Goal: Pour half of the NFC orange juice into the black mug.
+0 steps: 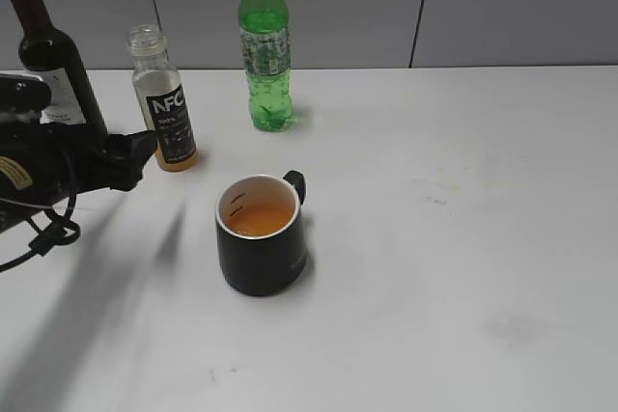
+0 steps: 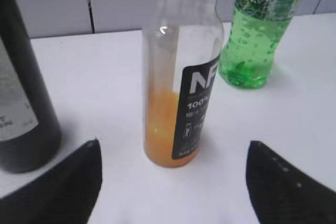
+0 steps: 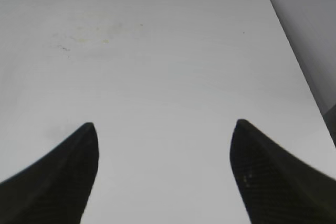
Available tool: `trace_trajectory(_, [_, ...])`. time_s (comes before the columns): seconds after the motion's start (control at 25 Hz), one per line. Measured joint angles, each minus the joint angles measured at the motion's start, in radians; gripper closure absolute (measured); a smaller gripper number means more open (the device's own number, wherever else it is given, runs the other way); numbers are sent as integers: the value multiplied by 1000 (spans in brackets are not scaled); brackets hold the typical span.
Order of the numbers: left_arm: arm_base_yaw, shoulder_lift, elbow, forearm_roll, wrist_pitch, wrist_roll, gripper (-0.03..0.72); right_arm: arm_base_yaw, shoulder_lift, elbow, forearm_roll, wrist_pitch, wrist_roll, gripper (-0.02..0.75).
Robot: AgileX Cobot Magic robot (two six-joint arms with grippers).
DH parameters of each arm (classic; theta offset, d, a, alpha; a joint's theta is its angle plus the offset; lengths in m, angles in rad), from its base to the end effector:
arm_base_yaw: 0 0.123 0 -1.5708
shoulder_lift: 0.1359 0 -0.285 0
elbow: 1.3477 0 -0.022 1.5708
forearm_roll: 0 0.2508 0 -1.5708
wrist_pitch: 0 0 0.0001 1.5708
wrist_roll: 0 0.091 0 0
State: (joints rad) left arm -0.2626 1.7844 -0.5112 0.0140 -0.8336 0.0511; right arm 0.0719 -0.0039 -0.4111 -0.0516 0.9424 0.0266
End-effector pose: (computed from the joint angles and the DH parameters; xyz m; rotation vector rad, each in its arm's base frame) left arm 0.2870 -0.0781 0.1351 0.3167 1.8997 -0.1455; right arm 0.0092 -0.0031 0.2617 -0.0494 2.0094 0.0015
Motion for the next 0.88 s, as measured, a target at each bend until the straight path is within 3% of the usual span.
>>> trace_trajectory(0.28, [0,-372,-8,23,660,0,36,0,0,0,0,0,0,146])
trace_trajectory(0.64, [0,-724,-175,22,1608,0,59,0,0,0,0,0,0,146])
trace_trajectory(0.88, [0,-1016,-155,11,1839,0,70,0,0,0,0,0,0,146])
